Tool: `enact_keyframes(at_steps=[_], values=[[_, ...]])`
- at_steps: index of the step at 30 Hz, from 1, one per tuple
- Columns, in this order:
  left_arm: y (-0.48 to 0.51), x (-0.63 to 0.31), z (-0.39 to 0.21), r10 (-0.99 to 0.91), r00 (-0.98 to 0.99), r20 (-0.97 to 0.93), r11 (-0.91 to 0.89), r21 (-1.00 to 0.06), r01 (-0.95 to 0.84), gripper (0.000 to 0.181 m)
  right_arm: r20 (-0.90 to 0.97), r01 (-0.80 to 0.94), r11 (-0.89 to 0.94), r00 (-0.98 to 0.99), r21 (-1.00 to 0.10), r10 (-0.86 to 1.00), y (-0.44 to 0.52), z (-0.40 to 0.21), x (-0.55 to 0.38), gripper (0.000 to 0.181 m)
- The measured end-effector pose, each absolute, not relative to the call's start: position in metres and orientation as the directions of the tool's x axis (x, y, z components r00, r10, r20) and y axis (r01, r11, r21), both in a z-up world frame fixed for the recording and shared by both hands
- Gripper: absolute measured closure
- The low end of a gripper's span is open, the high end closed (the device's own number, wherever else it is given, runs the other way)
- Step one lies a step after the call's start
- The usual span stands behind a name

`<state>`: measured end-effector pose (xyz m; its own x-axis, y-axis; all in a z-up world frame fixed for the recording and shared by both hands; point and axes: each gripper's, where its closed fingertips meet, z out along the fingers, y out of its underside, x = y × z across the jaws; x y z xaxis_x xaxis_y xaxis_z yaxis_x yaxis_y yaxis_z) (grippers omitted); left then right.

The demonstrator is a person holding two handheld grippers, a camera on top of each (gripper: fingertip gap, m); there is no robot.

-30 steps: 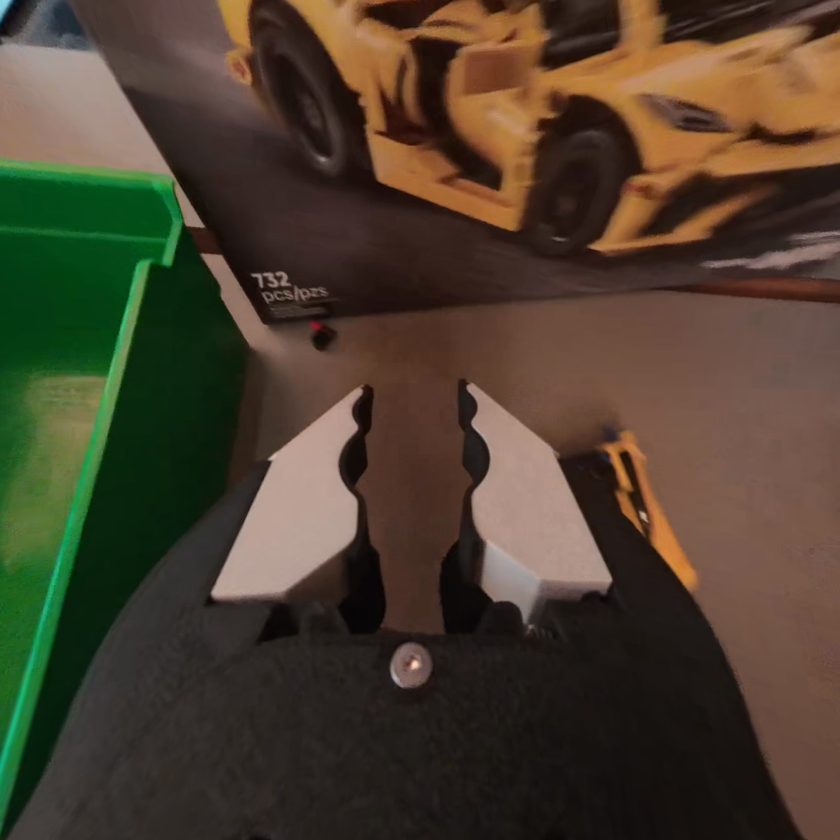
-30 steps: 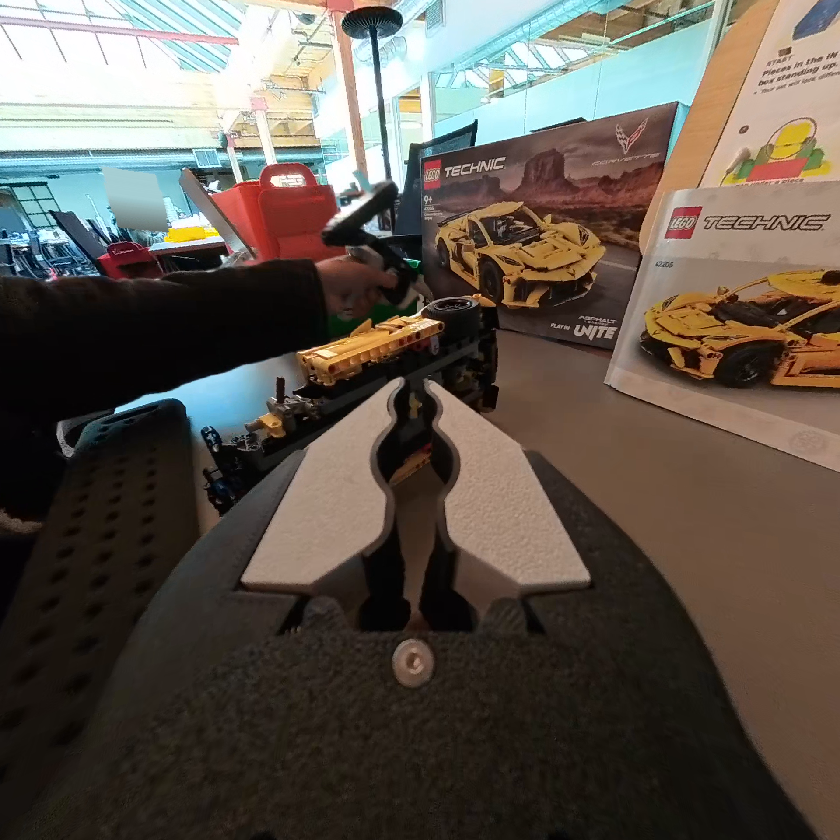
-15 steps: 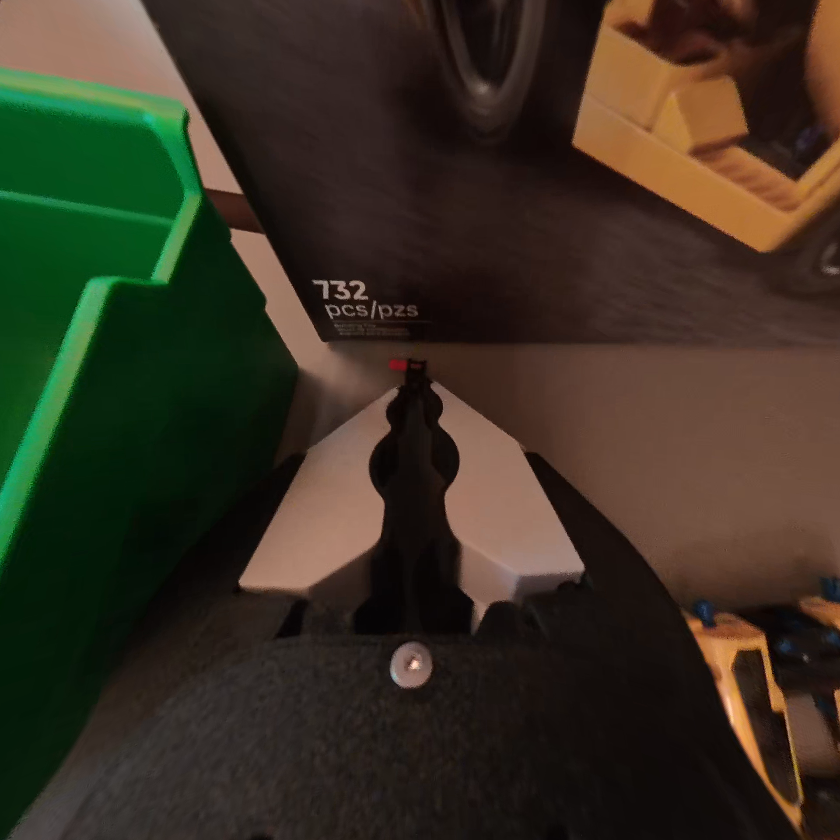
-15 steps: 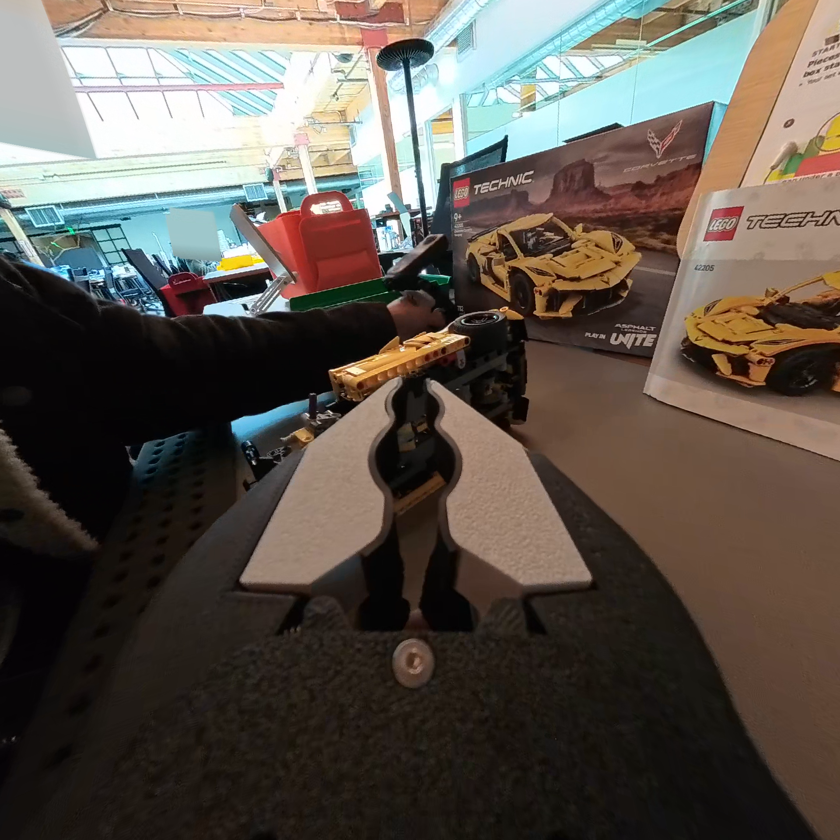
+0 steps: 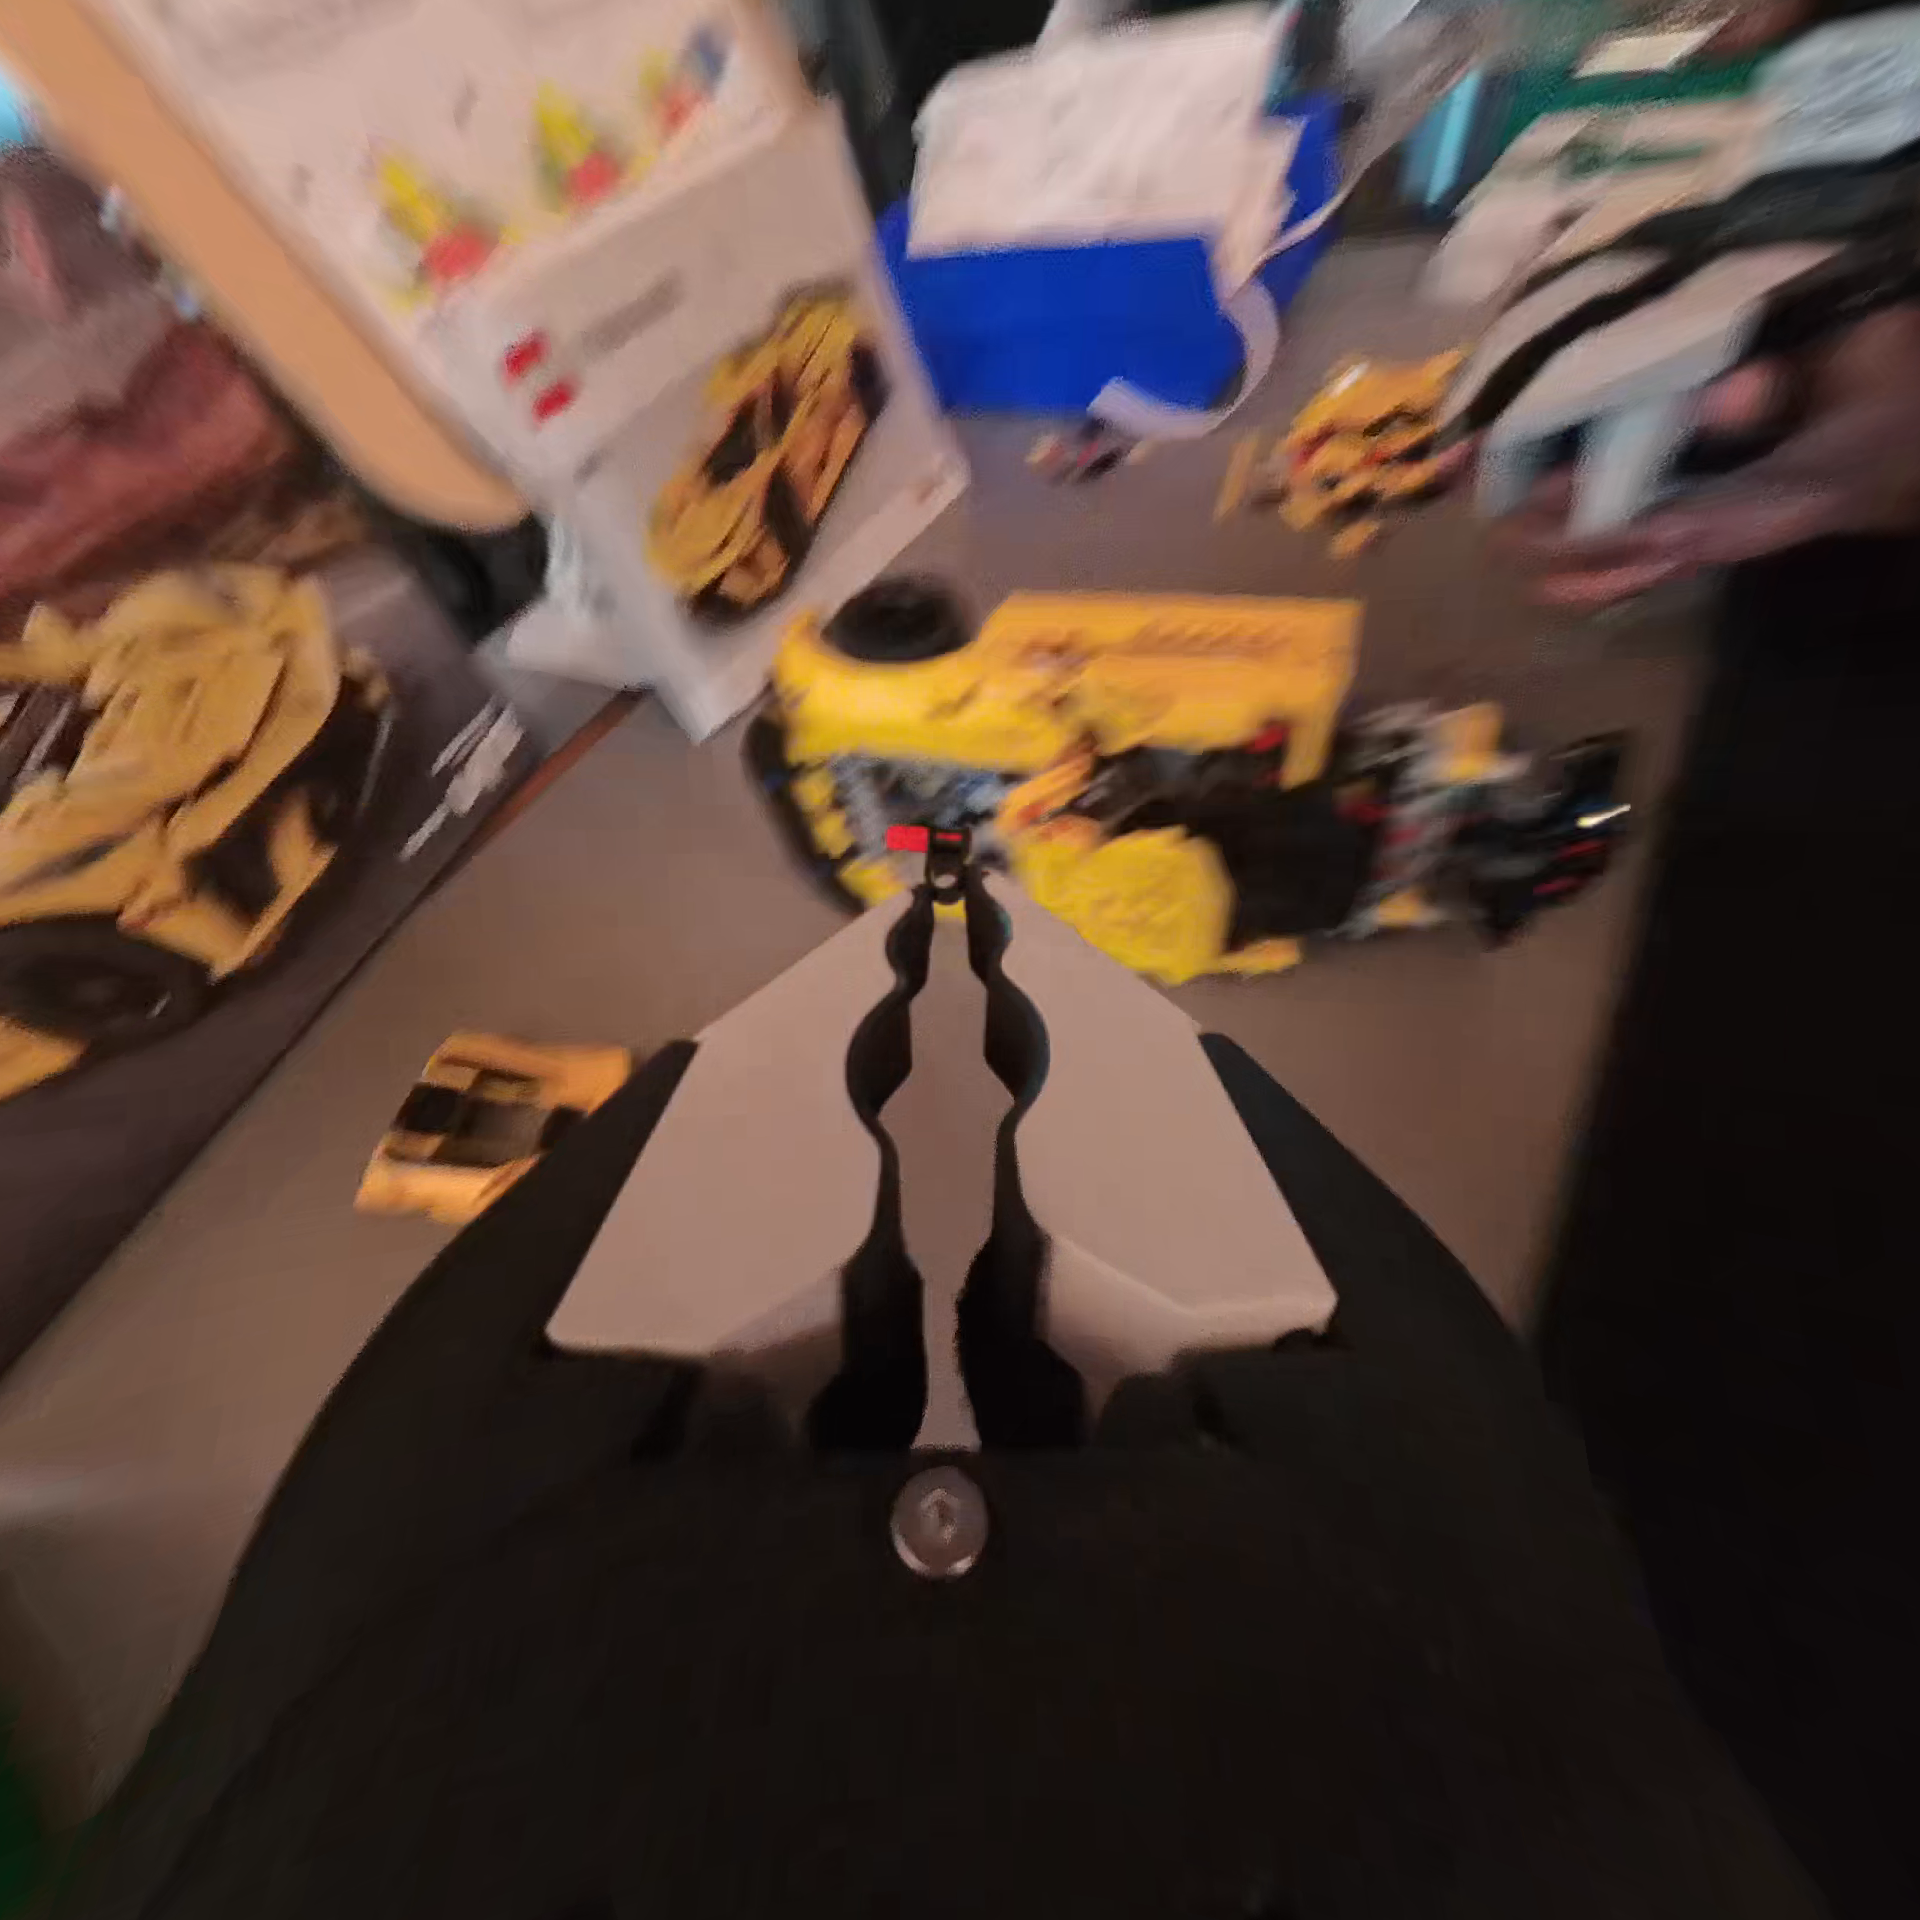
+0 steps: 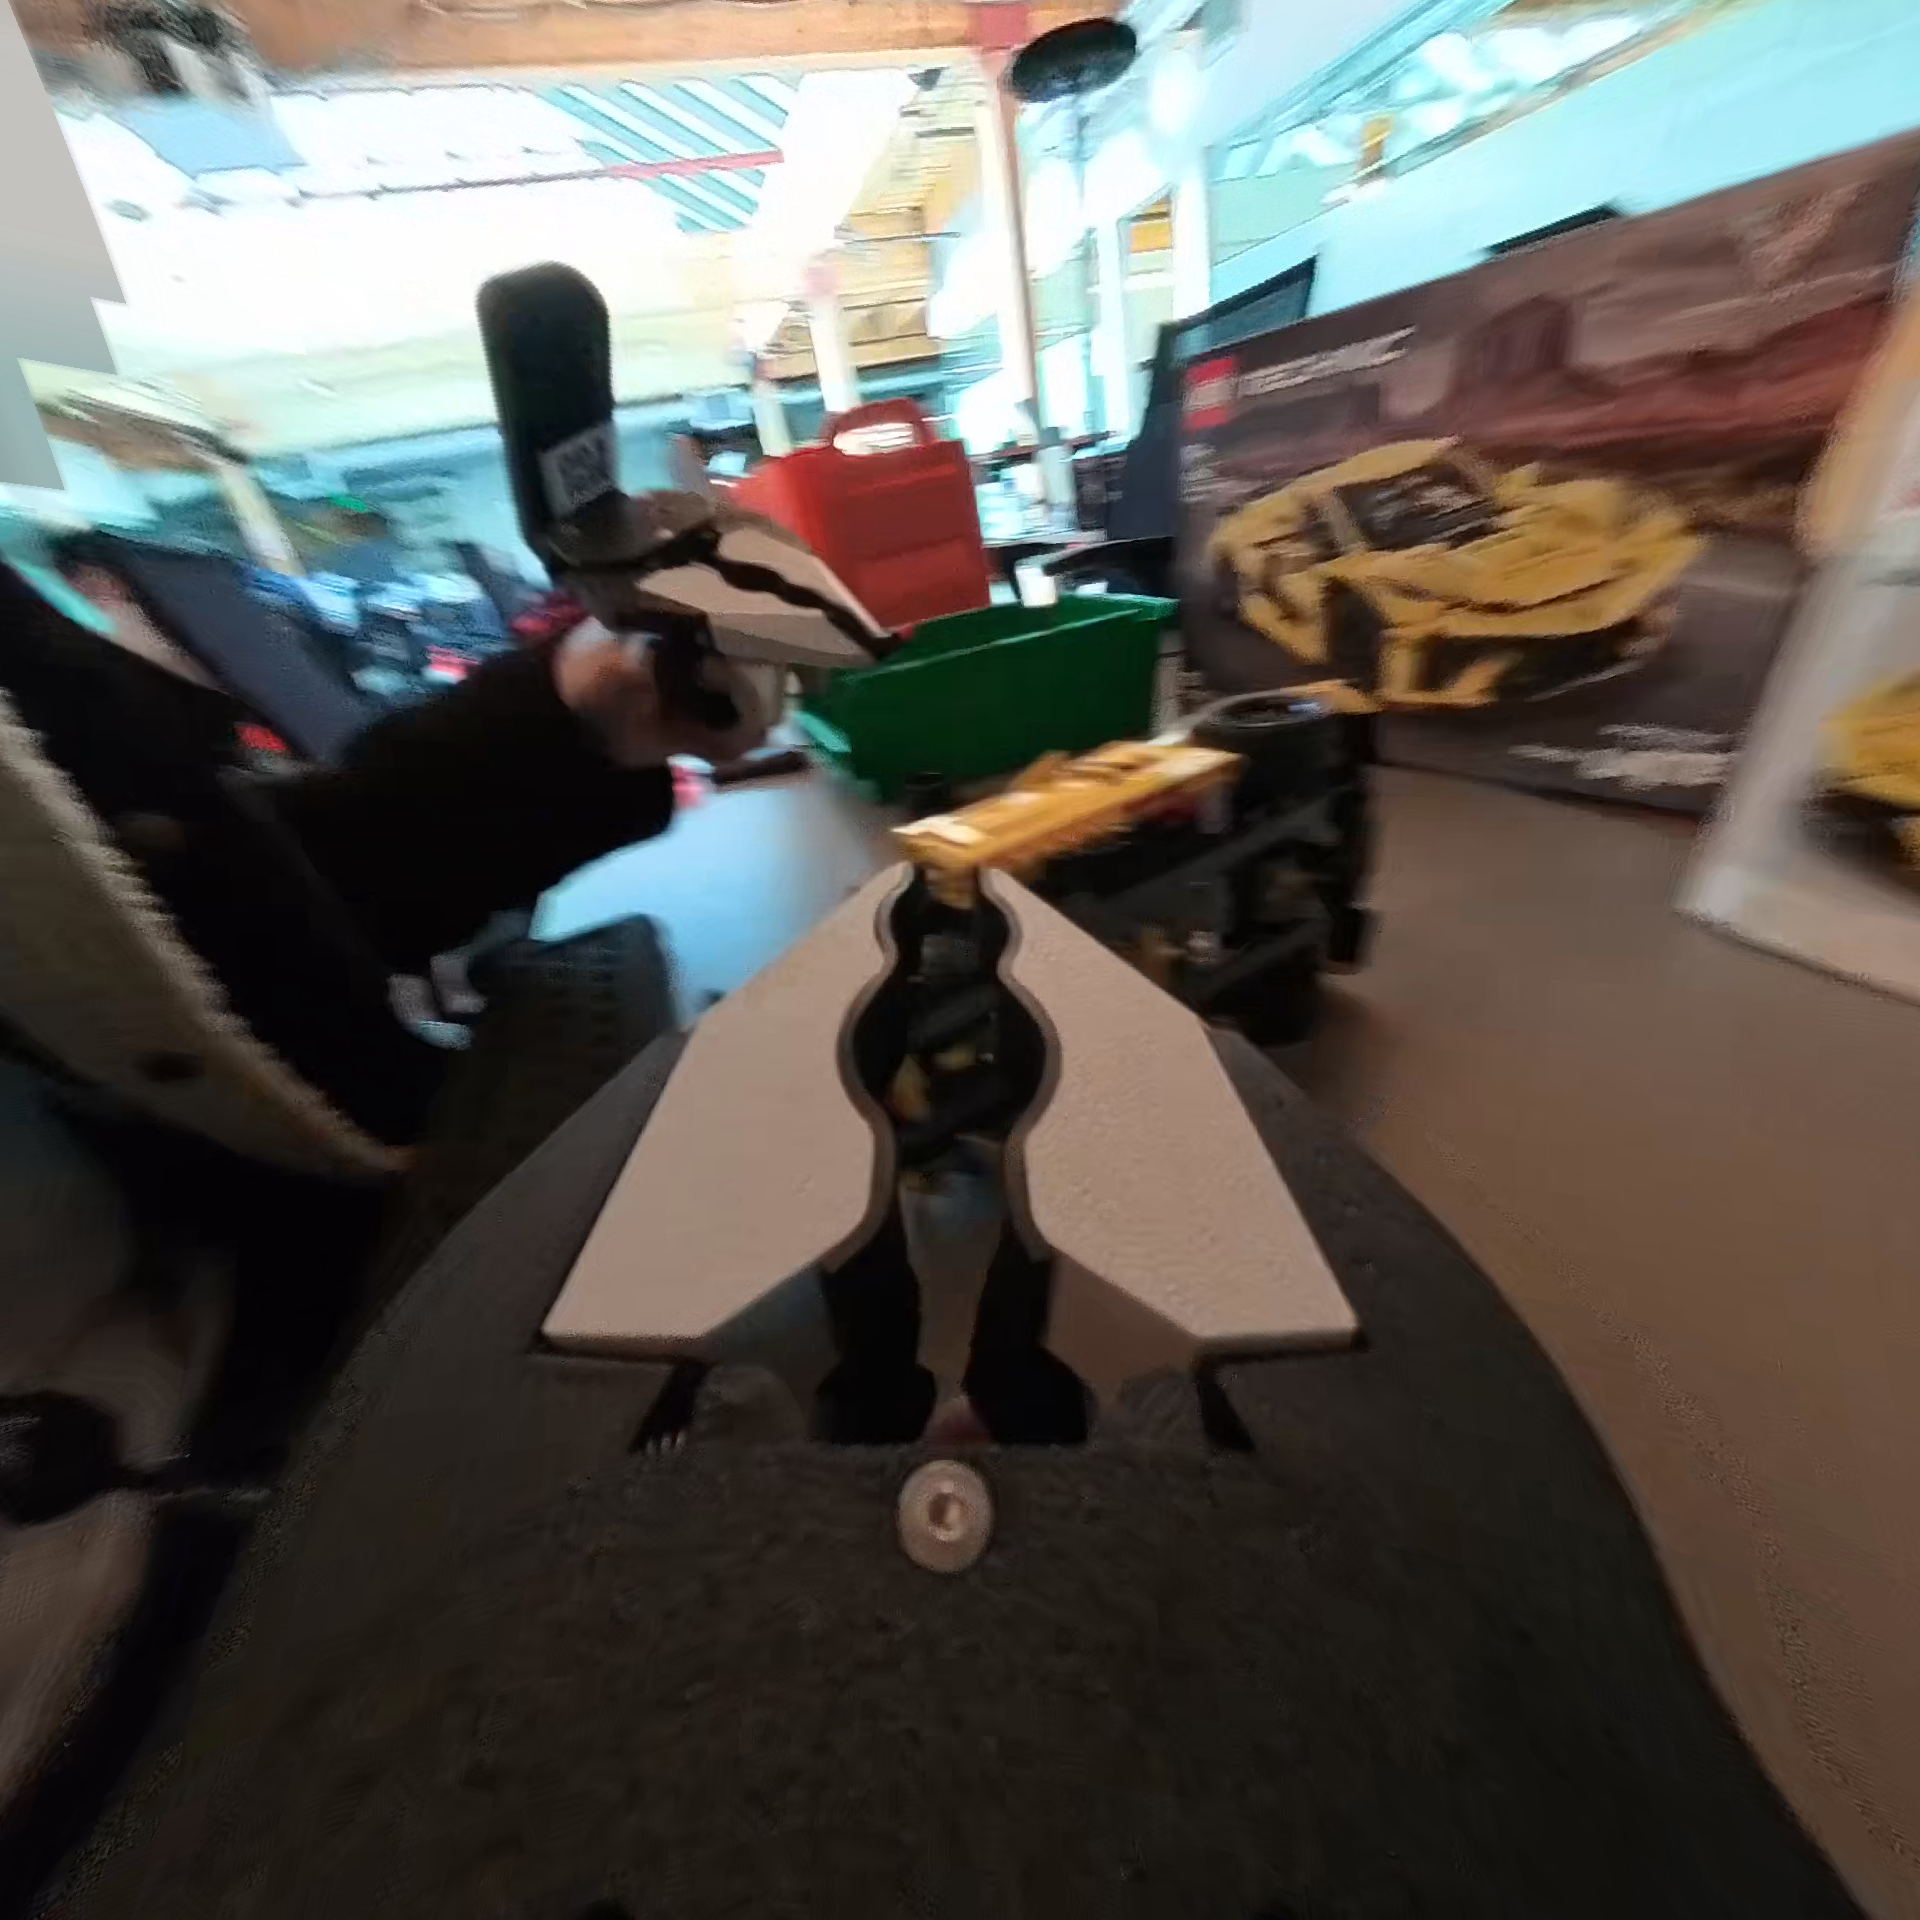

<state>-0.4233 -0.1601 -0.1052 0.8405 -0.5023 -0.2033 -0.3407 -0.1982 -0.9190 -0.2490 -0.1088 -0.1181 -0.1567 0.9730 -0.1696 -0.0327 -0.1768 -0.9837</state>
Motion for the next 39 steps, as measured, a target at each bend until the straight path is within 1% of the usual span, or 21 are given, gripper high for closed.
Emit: enact_keyframes(at_steps=[1, 2, 3, 6, 8, 10, 13, 16, 18, 19, 23, 25, 26, 27, 28, 29, 30, 32, 34, 37, 39], values=[[-0.171, -0.402, -0.099, -0.528, 0.817, -0.231, -0.149, -0.922, -0.358, 0.176, -0.248, -0.001, -0.255, -0.223, -0.967, 0.943, -0.124, -0.114, -0.253, 0.166], [-0.181, -0.382, -0.098, -0.554, 0.786, -0.275, -0.111, -0.911, -0.397, 0.176, -0.326, 0.053, -0.324, -0.27, -0.945, 0.906, -0.138, -0.112, -0.259, 0.153], [-0.188, -0.363, -0.099, -0.573, 0.751, -0.327, -0.071, -0.894, -0.443, 0.175, -0.383, 0.097, -0.371, -0.299, -0.923, 0.874, -0.15, -0.111, -0.267, 0.144], [-0.203, -0.321, -0.102, -0.595, 0.665, -0.451, 0.05, -0.847, -0.529, 0.176, -0.497, 0.217, -0.448, -0.336, -0.867, 0.8, -0.178, -0.114, -0.284, 0.142], [-0.208, -0.303, -0.104, -0.592, 0.611, -0.525, 0.124, -0.809, -0.575, 0.176, -0.575, 0.282, -0.502, -0.339, -0.818, 0.745, -0.188, -0.116, -0.287, 0.148], [-0.208, -0.294, -0.111, -0.592, 0.556, -0.584, 0.148, -0.757, -0.637, 0.176, -0.636, 0.306, -0.557, -0.361, -0.772, 0.682, -0.192, -0.113, -0.285, 0.157], [-0.207, -0.286, -0.12, -0.588, 0.487, -0.646, 0.17, -0.687, -0.706, 0.176, -0.67, 0.345, -0.575, -0.381, -0.742, 0.637, -0.197, -0.116, -0.282, 0.16], [-0.204, -0.28, -0.127, -0.584, 0.449, -0.676, 0.181, -0.648, -0.74, 0.176, -0.68, 0.362, -0.576, -0.38, -0.733, 0.627, -0.2, -0.12, -0.285, 0.16], [-0.203, -0.277, -0.13, -0.59, 0.442, -0.676, 0.183, -0.645, -0.742, 0.177, -0.682, 0.364, -0.577, -0.389, -0.731, 0.619, -0.202, -0.122, -0.286, 0.164], [-0.203, -0.275, -0.131, -0.594, 0.445, -0.67, 0.181, -0.65, -0.738, 0.177, -0.686, 0.365, -0.58, -0.396, -0.728, 0.61, -0.203, -0.122, -0.286, 0.177], [-0.199, -0.276, -0.134, -0.575, 0.455, -0.68, 0.171, -0.643, -0.746, 0.176, -0.693, 0.358, -0.593, -0.393, -0.721, 0.605, -0.2, -0.125, -0.286, 0.178], [-0.194, -0.277, -0.137, -0.556, 0.497, -0.666, 0.13, -0.661, -0.739, 0.176, -0.676, 0.344, -0.582, -0.38, -0.737, 0.631, -0.196, -0.127, -0.287, 0.178], [-0.19, -0.278, -0.14, -0.539, 0.512, -0.668, 0.108, -0.658, -0.745, 0.174, -0.673, 0.344, -0.578, -0.386, -0.74, 0.631, -0.197, -0.126, -0.287, 0.178], [-0.187, -0.279, -0.145, -0.525, 0.514, -0.679, 0.086, -0.643, -0.761, 0.164, -0.672, 0.347, -0.576, -0.385, -0.74, 0.632, -0.199, -0.127, -0.288, 0.178], [-0.184, -0.279, -0.15, -0.516, 0.507, -0.69, 0.073, -0.626, -0.777, 0.162, -0.667, 0.348, -0.57, -0.371, -0.745, 0.646, -0.199, -0.129, -0.289, 0.178], [-0.182, -0.279, -0.15, -0.49, 0.508, -0.708, 0.076, -0.615, -0.785, 0.164, -0.665, 0.349, -0.567, -0.361, -0.747, 0.654, -0.199, -0.131, -0.291, 0.178], [-0.18, -0.28, -0.148, -0.453, 0.513, -0.729, 0.086, -0.608, -0.789, 0.174, -0.671, 0.341, -0.578, -0.364, -0.741, 0.646, -0.198, -0.13, -0.29, 0.178], [-0.178, -0.281, -0.15, -0.434, 0.514, -0.74, 0.064, -0.595, -0.801, 0.175, -0.677, 0.347, -0.581, -0.348, -0.736, 0.649, -0.195, -0.133, -0.291, 0.178], [-0.175, -0.284, -0.155, -0.405, 0.486, -0.775, 0.035, -0.544, -0.839, 0.176, -0.678, 0.343, -0.586, -0.324, -0.734, 0.66, -0.191, -0.137, -0.292, 0.179], [-0.173, -0.286, -0.161, -0.329, 0.309, -0.892, 0.054, -0.345, -0.937, 0.178, -0.697, 0.35, -0.604, -0.305, -0.716, 0.649, -0.188, -0.144, -0.294, 0.18], [-0.172, -0.286, -0.164, -0.324, 0.244, -0.914, 0.056, -0.276, -0.96, 0.179, -0.703, 0.363, -0.604, -0.304, -0.709, 0.643, -0.186, -0.147, -0.294, 0.18]])
